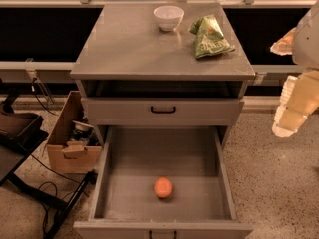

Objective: Pick orange from middle drawer and place on counter

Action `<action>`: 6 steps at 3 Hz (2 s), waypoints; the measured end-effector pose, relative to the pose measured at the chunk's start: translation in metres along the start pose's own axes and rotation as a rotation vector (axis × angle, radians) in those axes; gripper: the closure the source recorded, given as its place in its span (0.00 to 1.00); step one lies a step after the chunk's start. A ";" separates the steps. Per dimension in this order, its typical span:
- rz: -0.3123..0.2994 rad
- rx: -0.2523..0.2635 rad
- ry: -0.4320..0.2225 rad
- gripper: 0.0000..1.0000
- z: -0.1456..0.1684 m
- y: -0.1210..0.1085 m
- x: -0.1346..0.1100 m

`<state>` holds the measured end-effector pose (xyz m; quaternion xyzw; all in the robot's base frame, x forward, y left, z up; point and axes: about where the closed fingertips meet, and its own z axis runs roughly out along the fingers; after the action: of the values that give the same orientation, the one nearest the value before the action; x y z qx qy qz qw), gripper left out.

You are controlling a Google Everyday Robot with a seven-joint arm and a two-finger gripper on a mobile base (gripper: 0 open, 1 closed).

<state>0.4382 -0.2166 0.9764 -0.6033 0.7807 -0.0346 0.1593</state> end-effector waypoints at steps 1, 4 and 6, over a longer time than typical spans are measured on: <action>0.000 0.000 0.000 0.00 0.000 0.000 0.000; 0.178 -0.034 -0.194 0.00 0.166 0.051 0.034; 0.186 0.031 -0.211 0.00 0.166 0.036 0.031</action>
Offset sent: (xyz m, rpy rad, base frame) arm 0.0216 0.0051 -0.0978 0.2259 -0.0157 -0.1580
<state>0.4459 -0.2132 0.8034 -0.5261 0.8115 0.0320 0.2524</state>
